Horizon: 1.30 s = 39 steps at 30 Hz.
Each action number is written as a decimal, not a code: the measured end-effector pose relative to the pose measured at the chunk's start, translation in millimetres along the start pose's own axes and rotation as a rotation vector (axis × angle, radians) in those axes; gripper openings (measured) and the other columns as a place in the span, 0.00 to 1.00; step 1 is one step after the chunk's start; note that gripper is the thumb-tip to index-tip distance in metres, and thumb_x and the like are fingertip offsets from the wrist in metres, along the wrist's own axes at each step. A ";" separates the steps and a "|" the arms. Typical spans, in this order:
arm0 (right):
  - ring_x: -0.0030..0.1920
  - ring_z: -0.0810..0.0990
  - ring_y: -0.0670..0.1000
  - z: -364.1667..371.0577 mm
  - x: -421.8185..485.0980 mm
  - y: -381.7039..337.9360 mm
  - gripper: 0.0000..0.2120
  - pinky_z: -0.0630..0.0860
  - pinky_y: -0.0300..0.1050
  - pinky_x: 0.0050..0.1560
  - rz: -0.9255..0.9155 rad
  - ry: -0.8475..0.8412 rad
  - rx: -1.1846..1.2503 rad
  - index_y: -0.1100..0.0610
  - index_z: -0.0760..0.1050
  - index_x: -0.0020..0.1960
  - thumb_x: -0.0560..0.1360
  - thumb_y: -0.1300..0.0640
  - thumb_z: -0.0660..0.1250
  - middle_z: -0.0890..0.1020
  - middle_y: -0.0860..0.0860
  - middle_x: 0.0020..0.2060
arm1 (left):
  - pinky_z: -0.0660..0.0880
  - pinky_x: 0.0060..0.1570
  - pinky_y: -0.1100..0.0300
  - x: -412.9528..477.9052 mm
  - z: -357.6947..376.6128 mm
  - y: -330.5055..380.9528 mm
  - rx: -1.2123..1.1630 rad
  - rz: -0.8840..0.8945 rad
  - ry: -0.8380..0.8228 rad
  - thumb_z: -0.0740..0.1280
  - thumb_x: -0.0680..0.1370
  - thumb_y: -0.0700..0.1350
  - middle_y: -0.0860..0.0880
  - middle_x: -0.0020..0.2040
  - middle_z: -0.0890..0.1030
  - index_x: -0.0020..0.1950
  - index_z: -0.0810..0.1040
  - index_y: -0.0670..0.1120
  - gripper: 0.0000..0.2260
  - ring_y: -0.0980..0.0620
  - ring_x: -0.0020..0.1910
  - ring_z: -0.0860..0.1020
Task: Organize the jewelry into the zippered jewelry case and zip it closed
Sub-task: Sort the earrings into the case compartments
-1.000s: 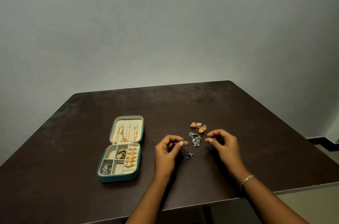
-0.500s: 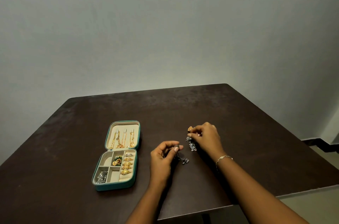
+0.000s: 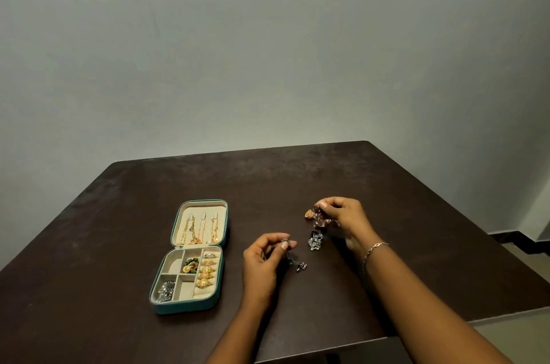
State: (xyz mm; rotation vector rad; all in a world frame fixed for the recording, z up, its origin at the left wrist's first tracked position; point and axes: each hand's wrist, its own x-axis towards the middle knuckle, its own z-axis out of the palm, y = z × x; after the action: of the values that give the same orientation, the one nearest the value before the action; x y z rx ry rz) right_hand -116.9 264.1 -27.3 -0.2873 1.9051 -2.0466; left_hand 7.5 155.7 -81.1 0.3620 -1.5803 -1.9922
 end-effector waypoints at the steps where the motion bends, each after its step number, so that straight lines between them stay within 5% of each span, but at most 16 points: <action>1: 0.21 0.75 0.42 -0.5 -1.0 -3.3 0.09 0.70 0.32 0.22 0.029 -0.008 0.066 0.62 0.76 0.37 0.75 0.68 0.62 0.79 0.50 0.23 | 0.74 0.42 0.59 0.0 -0.1 0.0 -0.001 -0.003 0.002 0.65 0.74 0.31 0.42 0.39 0.84 0.44 0.79 0.40 0.06 0.54 0.40 0.82; 11: 0.24 0.77 0.47 -1.3 -4.8 -10.1 0.10 0.66 0.34 0.22 0.101 -0.105 0.326 0.64 0.74 0.39 0.76 0.69 0.57 0.80 0.54 0.27 | 0.74 0.42 0.58 1.8 -1.6 0.6 -0.031 -0.022 0.026 0.65 0.74 0.32 0.41 0.39 0.84 0.45 0.79 0.40 0.05 0.53 0.39 0.82; 18: 0.35 0.79 0.47 13.1 -3.4 1.3 0.07 0.74 0.38 0.39 -0.065 -0.242 -0.092 0.61 0.77 0.39 0.74 0.66 0.64 0.83 0.51 0.32 | 0.74 0.41 0.61 1.3 -1.9 0.6 -0.041 -0.013 0.042 0.64 0.75 0.32 0.40 0.40 0.83 0.45 0.78 0.39 0.05 0.53 0.39 0.81; 22: 0.32 0.79 0.40 23.9 0.5 0.8 0.09 0.71 0.30 0.32 -0.185 -0.341 -0.339 0.58 0.77 0.37 0.74 0.67 0.64 0.82 0.51 0.34 | 0.76 0.46 0.55 0.8 -1.7 0.9 -0.046 -0.020 0.044 0.64 0.75 0.32 0.40 0.39 0.84 0.46 0.79 0.40 0.06 0.49 0.42 0.81; 25: 0.37 0.81 0.45 26.7 8.0 6.3 0.09 0.77 0.39 0.42 -0.245 -0.364 -0.505 0.54 0.79 0.36 0.73 0.64 0.67 0.83 0.51 0.34 | 0.75 0.50 0.51 -0.6 -2.0 2.5 -0.040 -0.015 0.034 0.64 0.75 0.32 0.39 0.41 0.83 0.47 0.79 0.39 0.06 0.46 0.45 0.81; 28: 0.40 0.81 0.46 23.2 12.7 8.8 0.08 0.77 0.46 0.48 -0.261 -0.355 -0.640 0.52 0.80 0.36 0.72 0.61 0.69 0.83 0.51 0.35 | 0.76 0.48 0.54 -1.5 -2.4 3.5 -0.039 -0.008 0.027 0.64 0.75 0.32 0.39 0.40 0.84 0.47 0.78 0.39 0.05 0.48 0.43 0.82; 34: 0.43 0.82 0.49 -6.3 18.9 -1.6 0.07 0.75 0.37 0.44 -0.309 -0.162 -0.817 0.56 0.83 0.43 0.71 0.65 0.68 0.84 0.50 0.40 | 0.73 0.36 0.66 1.4 -1.0 1.6 -0.023 0.003 0.037 0.64 0.75 0.31 0.39 0.40 0.83 0.44 0.78 0.41 0.07 0.55 0.36 0.81; 36: 0.42 0.79 0.44 -15.8 21.1 -4.1 0.10 0.72 0.31 0.42 -0.316 -0.210 -1.009 0.54 0.83 0.45 0.71 0.66 0.67 0.82 0.48 0.43 | 0.73 0.36 0.67 2.2 -1.1 0.7 -0.023 0.007 0.031 0.64 0.75 0.31 0.38 0.41 0.82 0.44 0.78 0.40 0.06 0.56 0.36 0.81; 39: 0.52 0.74 0.50 -20.5 25.3 -2.9 0.13 0.74 0.43 0.50 -0.387 -0.371 -1.245 0.50 0.82 0.49 0.72 0.65 0.66 0.78 0.50 0.49 | 0.74 0.37 0.66 3.1 -1.7 -0.6 -0.028 0.018 0.027 0.64 0.75 0.31 0.38 0.41 0.82 0.44 0.78 0.40 0.06 0.55 0.37 0.81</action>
State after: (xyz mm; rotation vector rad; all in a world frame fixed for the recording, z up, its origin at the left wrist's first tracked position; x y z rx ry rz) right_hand -148.1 273.8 -28.1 -1.2628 2.6940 -0.5664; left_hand 5.7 152.7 -81.7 0.3618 -1.5322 -1.9858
